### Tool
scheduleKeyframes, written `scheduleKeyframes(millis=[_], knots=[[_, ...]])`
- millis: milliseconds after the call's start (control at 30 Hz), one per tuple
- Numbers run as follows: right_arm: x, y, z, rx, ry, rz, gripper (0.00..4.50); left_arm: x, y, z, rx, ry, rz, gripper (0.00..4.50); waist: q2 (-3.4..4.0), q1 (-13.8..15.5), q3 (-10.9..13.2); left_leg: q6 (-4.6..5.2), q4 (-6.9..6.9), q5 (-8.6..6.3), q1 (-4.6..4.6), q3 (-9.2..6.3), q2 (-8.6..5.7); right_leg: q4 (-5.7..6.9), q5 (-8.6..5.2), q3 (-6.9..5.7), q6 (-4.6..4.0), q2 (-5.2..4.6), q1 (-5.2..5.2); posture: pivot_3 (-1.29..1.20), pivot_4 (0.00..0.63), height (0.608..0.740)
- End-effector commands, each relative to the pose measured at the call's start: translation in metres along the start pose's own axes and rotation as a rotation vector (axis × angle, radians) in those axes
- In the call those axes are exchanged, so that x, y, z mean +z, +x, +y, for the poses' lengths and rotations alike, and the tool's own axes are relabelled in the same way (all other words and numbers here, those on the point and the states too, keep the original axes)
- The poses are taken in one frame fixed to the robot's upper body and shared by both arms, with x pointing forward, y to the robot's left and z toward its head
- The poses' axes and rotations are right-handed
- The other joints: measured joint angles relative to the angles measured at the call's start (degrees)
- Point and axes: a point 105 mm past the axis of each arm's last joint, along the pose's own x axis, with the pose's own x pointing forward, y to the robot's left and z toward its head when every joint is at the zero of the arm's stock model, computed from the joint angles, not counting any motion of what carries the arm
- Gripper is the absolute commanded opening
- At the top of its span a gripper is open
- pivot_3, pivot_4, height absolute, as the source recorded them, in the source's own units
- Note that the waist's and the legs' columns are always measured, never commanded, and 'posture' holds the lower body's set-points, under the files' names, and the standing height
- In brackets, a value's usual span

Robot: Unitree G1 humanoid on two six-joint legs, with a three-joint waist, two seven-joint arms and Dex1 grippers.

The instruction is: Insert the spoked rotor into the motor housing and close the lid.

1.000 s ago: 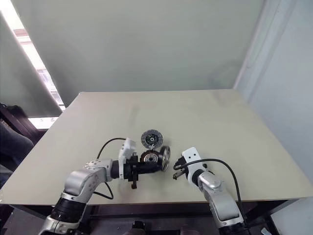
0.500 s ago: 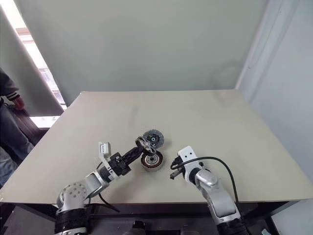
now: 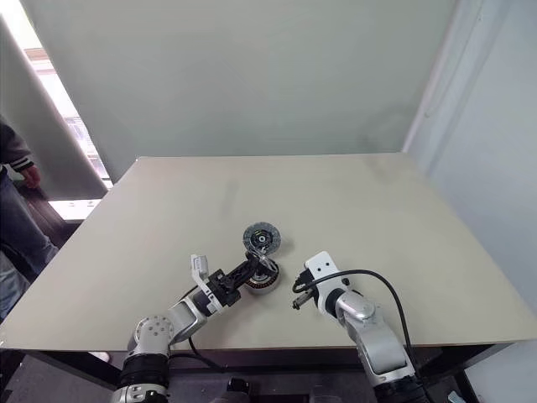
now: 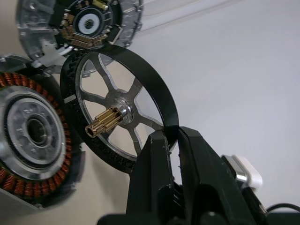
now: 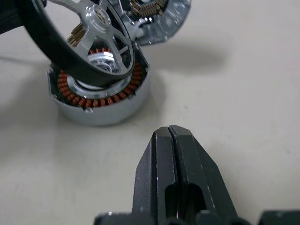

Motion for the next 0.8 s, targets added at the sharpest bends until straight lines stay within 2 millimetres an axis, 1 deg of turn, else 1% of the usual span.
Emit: scheduleKeyframes(millis=[33,367,667,800], knots=[[0.019,-0.004,-0.002,-0.012,-0.021,-0.066,0.0,0.009,0.009,-0.006,-0.024,0.056,-0.011,0.0,0.0,0.0,0.0,0.0,0.0,0.0,0.0,-0.01,0.0,0.0,0.0,-0.01,0.0,0.0,0.01,0.0,0.0,0.74],[0.019,-0.005,-0.001,-0.021,-0.01,-0.071,0.0,0.006,0.013,0.0,-0.004,0.078,0.023,0.0,0.0,0.0,0.0,0.0,0.0,0.0,-0.02,-0.01,0.0,-0.03,0.04,-0.01,0.08,0.0,0.0,0.0,0.0,0.74],[0.018,-0.005,-0.001,-0.026,-0.006,-0.07,0.0,-0.003,0.018,-0.002,-0.027,0.061,0.057,0.0,-0.01,0.0,0.0,0.0,-0.01,0.0,-0.03,-0.02,0.0,-0.04,0.04,-0.01,0.07,0.0,0.0,0.0,0.0,0.74],[0.018,-0.006,-0.001,-0.027,-0.004,-0.07,0.0,-0.003,0.019,-0.001,-0.023,0.056,0.052,0.0,-0.01,0.1,0.0,0.0,-0.01,0.0,-0.04,-0.02,0.0,-0.05,0.03,-0.01,0.06,0.0,0.0,0.0,0.0,0.74]])
